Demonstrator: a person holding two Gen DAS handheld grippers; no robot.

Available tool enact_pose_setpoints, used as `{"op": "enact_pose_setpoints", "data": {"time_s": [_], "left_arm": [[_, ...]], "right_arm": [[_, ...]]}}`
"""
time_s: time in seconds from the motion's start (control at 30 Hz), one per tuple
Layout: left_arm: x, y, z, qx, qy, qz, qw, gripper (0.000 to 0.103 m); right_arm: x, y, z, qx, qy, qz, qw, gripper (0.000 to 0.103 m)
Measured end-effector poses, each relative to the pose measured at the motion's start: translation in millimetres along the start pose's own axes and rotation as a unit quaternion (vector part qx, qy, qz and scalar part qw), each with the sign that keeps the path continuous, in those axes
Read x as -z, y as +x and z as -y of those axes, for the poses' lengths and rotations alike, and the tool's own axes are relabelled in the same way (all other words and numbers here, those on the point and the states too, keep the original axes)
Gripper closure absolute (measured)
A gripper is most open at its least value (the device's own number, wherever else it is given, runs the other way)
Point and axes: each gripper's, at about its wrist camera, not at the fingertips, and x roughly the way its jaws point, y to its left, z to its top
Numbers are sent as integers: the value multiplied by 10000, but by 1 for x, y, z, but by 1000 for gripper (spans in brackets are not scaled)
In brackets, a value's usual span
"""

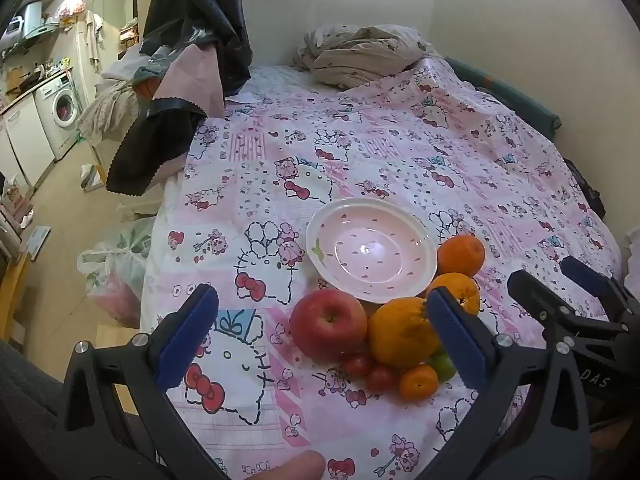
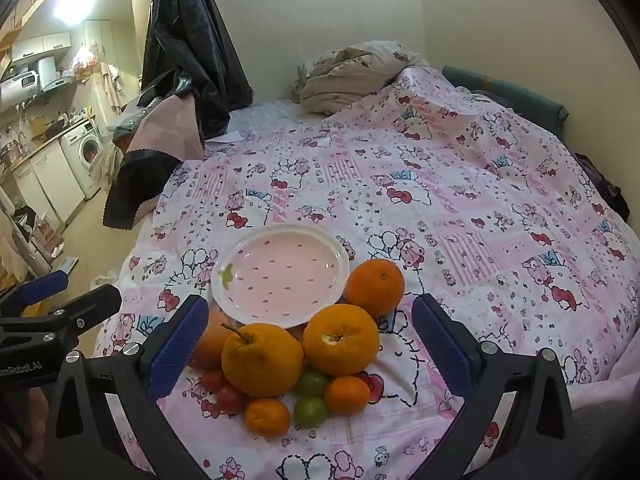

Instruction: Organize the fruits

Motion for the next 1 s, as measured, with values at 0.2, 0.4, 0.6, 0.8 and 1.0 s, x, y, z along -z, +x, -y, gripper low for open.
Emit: {"op": "enact_pose_setpoints", "data": {"time_s": [0.2,0.4,0.6,0.8,1.0], "left_arm": [[1,0,1,-14,4,-10,10000,0],[0,1,1,-32,23,-1,10000,0],[-3,-2,1,-16,19,10,10000,0],[-3,-2,1,-16,18,12,10000,0],[-3,-2,1,-19,20,15,10000,0]], "right_arm": [[-1,0,0,-2,-1,-21,10000,0],[-1,0,0,18,1,-4,10000,0],[-1,-1,1,8,8,2,10000,0],[-1,-1,1,10,13,7,10000,0],[-1,-1,1,6,13,13,10000,0]]}}
